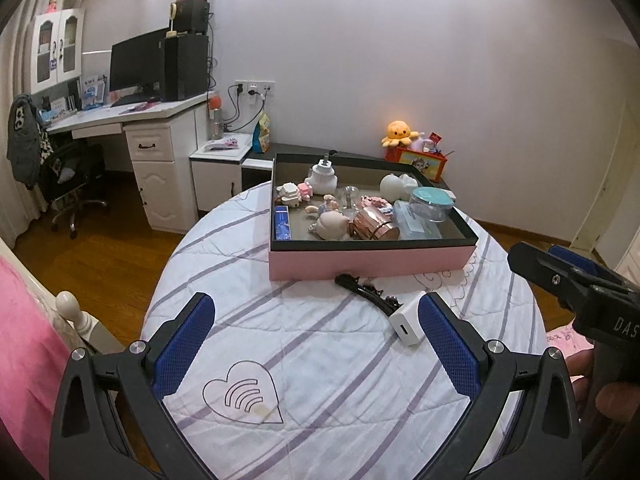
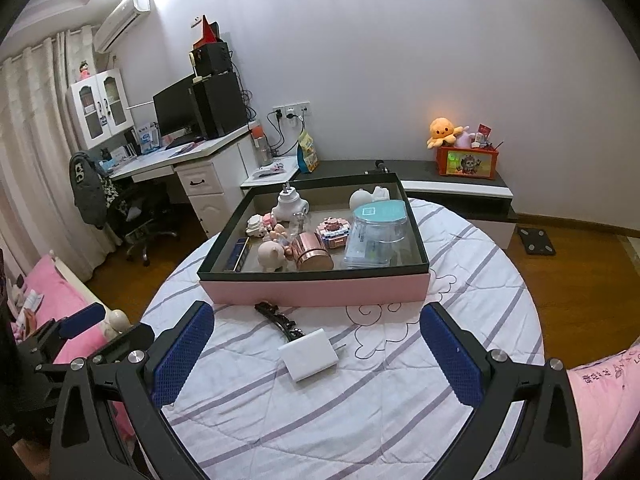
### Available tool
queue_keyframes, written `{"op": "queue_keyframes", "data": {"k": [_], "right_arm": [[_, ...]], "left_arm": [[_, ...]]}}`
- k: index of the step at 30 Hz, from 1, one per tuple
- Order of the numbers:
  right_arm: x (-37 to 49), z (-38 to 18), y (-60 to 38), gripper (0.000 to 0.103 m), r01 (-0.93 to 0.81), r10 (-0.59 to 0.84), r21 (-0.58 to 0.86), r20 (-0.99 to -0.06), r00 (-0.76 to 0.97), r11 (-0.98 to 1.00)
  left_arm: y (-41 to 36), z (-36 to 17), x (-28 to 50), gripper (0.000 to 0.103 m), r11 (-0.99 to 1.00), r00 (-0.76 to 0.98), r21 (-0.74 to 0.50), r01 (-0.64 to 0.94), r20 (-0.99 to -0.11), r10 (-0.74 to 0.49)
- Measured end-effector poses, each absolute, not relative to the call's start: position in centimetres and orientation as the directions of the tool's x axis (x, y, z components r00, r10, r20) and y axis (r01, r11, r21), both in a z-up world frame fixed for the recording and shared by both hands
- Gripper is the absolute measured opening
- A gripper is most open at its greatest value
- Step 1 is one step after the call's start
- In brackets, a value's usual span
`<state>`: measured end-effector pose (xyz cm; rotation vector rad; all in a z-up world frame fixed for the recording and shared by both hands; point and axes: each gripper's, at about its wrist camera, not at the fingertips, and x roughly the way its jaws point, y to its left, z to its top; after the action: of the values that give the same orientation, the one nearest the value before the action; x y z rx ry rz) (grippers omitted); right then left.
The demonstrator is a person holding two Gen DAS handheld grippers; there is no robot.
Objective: Organize rigid objects
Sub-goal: 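Withdraw both tools from the box toward the charger and hair clip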
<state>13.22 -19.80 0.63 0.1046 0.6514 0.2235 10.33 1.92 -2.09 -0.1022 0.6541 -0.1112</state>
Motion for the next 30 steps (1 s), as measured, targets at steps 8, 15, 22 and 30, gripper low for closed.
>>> {"op": "queue_keyframes", "data": {"k": [8,15,22,30], "right_arm": [[12.9,0.4,-20.2,0.103,-0.162,0.23,0.167,-0.593,0.772,0.973],[13.2,0.0,-20.3,0.103,-0.157,0.227,0.167,-0.604,0.764,0.973],[13.9,-0.9,-20.0,0.103,-0.165,0.228,0.158,-0.628,0.744,0.974],[16.2,-5.1,-18.7,0.103,-0.197,0.239,0.144,-0.718,0.653,0.97]], "left_arm": [[2.3,-2.2,10.0,0.103,0.989,0.786,-0.133,0.058,-0.604,-0.128],[2.4,-2.5,10.3,0.103,0.989,0.781,-0.135,0.058,-0.611,-0.129],[2.6,-3.1,10.9,0.103,0.989,0.774,-0.141,0.049,-0.621,-0.127],[3.1,-4.9,12.3,0.103,0.988,0.737,-0.15,0.025,-0.665,-0.119]]}}
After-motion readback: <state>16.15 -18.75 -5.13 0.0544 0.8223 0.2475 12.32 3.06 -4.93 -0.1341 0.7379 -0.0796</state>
